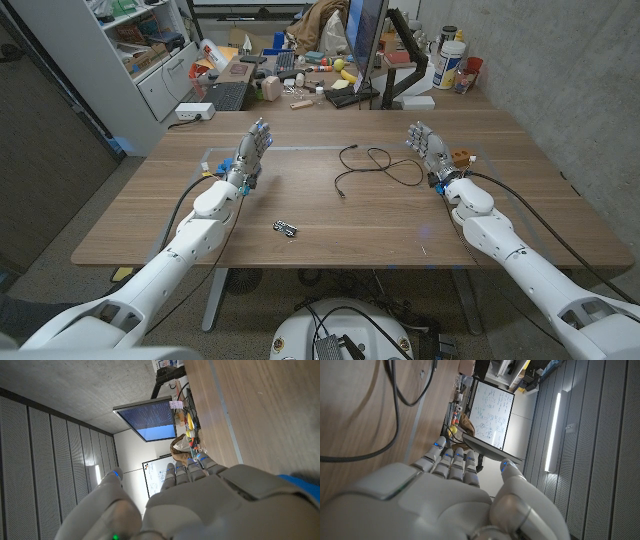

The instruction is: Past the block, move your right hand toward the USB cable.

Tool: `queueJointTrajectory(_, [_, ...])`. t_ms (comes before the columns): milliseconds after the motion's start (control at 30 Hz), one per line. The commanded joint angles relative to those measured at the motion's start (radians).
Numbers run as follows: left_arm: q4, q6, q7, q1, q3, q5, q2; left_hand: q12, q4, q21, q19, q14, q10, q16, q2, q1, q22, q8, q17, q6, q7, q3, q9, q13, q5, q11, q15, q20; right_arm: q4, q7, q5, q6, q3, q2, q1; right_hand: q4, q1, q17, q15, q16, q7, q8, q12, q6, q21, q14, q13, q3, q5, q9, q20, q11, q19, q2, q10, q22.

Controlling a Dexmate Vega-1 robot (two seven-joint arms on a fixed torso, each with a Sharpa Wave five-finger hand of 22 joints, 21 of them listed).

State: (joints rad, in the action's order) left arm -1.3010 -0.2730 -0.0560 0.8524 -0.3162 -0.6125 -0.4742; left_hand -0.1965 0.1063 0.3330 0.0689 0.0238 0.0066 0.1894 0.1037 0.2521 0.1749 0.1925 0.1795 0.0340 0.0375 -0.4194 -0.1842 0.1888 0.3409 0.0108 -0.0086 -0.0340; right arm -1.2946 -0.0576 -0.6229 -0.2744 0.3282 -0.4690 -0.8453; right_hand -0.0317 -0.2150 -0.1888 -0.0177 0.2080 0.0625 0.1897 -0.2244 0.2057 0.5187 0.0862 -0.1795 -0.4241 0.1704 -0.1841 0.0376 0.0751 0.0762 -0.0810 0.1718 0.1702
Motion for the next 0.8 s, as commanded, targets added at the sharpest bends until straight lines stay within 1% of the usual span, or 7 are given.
queueJointTrajectory(33, [-0.010,0.059,-0.073,0.028,0.124,0.101,0.092,-0.007,0.000,0.004,0.012,0.012,-0.002,0.004,-0.002,0.009,0.002,0.007,0.004,0.001,0.010,-0.007,-0.002,0.002,0.003,0.009,0.000,-0.067,0.001,-0.061,0.091,0.045,-0.106,0.088,-0.022,-0.001,-0.006,-0.003,0.000,0.004,-0.002,0.005,-0.005,0.008,0.005,0.007,-0.005,-0.005,0.006,-0.005,0.027,-0.002,0.008,-0.003,0.010,0.003])
queueJointTrajectory(200, [-0.014,0.079,-0.099,0.035,0.162,0.138,0.124,-0.007,0.000,0.001,0.015,0.015,-0.003,0.002,-0.003,0.010,0.002,0.006,0.005,0.000,0.010,-0.006,-0.002,0.002,0.003,0.007,0.001,-0.064,0.006,-0.087,0.126,0.054,-0.142,0.120,-0.026,-0.002,-0.007,-0.003,0.000,0.004,-0.002,0.005,-0.005,0.007,0.003,0.008,-0.006,-0.004,0.006,-0.005,0.026,0.001,0.009,-0.003,0.012,0.003])
queueJointTrajectory(367, [-0.018,0.091,-0.115,0.039,0.191,0.168,0.149,-0.006,0.000,-0.002,0.016,0.016,-0.004,0.002,-0.004,0.010,0.002,0.006,0.005,-0.001,0.010,-0.005,-0.002,0.002,0.004,0.007,0.001,-0.061,0.014,-0.108,0.157,0.051,-0.167,0.145,-0.024,-0.003,-0.007,-0.003,0.001,0.003,-0.004,0.005,-0.005,0.008,0.001,0.008,-0.006,-0.002,0.006,-0.005,0.026,-0.002,0.010,-0.004,0.012,0.003])
queueJointTrajectory(567, [-0.020,0.102,-0.132,0.042,0.214,0.192,0.169,-0.006,0.000,-0.005,0.017,0.018,-0.004,0.001,-0.004,0.010,0.003,0.005,0.005,-0.001,0.009,-0.003,-0.002,0.002,0.004,0.010,0.004,-0.057,0.021,-0.126,0.190,0.041,-0.190,0.165,-0.019,-0.004,-0.007,-0.003,0.002,0.003,-0.007,0.004,-0.004,0.006,-0.002,0.008,-0.006,0.000,0.006,-0.005,0.025,-0.003,0.011,-0.003,0.013,0.003])
queueJointTrajectory(800, [-0.024,0.112,-0.143,0.047,0.231,0.210,0.189,-0.006,0.000,-0.008,0.019,0.021,-0.005,0.000,-0.006,0.010,0.003,0.005,0.005,-0.001,0.008,-0.002,-0.002,0.002,0.004,0.006,0.004,-0.054,0.032,-0.146,0.216,0.032,-0.208,0.181,-0.011,-0.006,-0.008,-0.003,0.003,0.002,-0.007,0.004,-0.003,0.005,-0.005,0.009,-0.006,0.002,0.006,-0.005,0.025,-0.005,0.012,-0.004,0.012,0.004])
